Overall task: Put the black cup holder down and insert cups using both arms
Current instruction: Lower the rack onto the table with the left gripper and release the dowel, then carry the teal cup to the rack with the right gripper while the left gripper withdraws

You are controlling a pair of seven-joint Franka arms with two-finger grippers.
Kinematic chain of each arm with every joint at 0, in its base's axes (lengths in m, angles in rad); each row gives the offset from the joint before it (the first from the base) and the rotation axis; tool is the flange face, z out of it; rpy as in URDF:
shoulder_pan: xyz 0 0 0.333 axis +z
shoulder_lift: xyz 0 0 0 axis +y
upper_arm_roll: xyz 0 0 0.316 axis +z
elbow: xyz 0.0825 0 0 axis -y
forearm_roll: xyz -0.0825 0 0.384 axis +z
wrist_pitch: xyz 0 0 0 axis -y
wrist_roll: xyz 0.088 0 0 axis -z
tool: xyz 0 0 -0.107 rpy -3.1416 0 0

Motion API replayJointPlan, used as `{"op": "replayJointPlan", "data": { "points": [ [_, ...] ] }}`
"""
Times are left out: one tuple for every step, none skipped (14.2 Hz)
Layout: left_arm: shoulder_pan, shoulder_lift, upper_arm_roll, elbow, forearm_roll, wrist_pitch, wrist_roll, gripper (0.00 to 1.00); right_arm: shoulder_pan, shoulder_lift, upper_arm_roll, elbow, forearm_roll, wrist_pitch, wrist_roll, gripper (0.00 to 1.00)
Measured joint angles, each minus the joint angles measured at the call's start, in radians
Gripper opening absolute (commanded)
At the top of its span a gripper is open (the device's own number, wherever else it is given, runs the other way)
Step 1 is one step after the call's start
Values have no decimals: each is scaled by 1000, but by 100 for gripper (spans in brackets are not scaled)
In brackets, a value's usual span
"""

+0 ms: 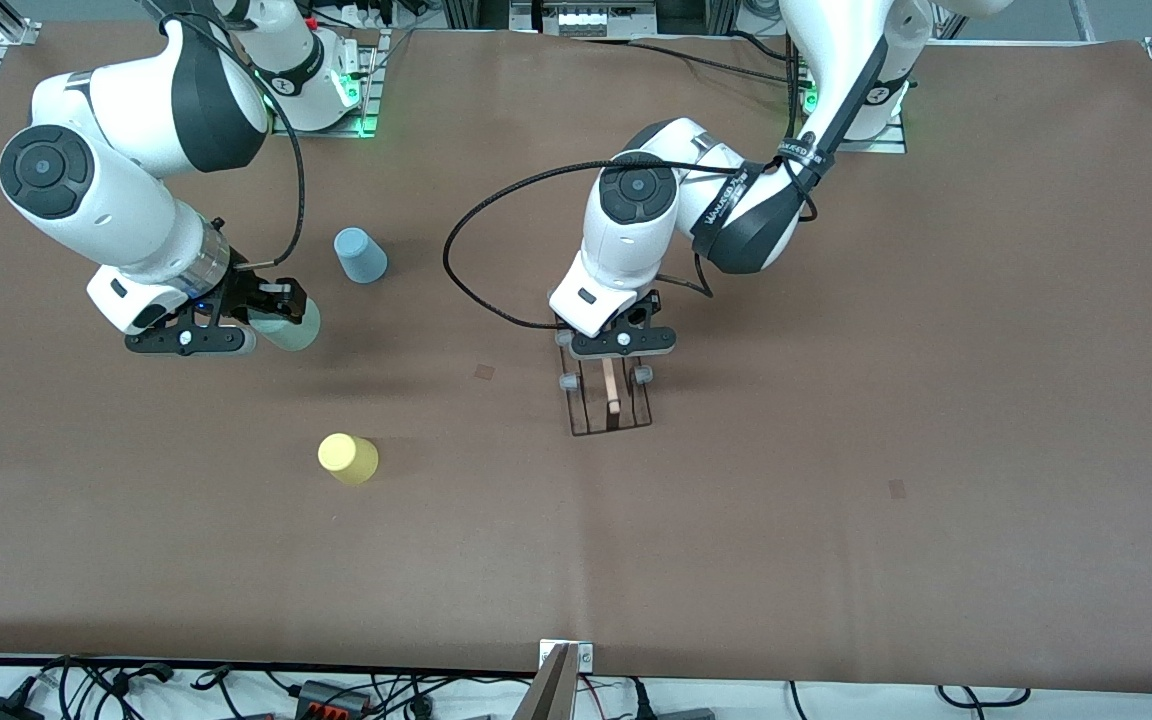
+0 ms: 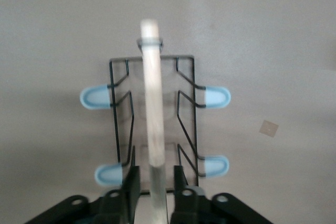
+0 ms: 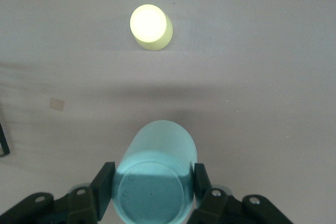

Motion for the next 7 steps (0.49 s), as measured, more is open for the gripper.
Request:
{"op": "replayJointPlan", "data": {
  "points": [
    [-1, 0, 0, 0, 1, 1, 0, 100, 0, 0, 0, 0, 0, 0, 0, 15],
    [-2, 0, 0, 0, 1, 2, -1, 100, 0, 0, 0, 0, 0, 0, 0, 15],
    [-3, 0, 0, 0, 1, 2, -1, 100, 0, 1, 0, 0, 0, 0, 0, 15],
    [-2, -1, 0, 1, 1, 2, -1, 100, 0, 0, 0, 0, 0, 0, 0, 15],
    [-1, -4, 1, 3, 2, 2, -1, 100, 0, 0, 0, 0, 0, 0, 1, 15],
    [2, -10, 5, 7, 2, 1, -1, 100, 3, 0, 1, 0, 8, 0, 12, 15],
    [7, -21, 10, 11, 4, -8, -1, 100, 13, 1, 5, 0, 24, 0, 39, 15]
  ]
}}
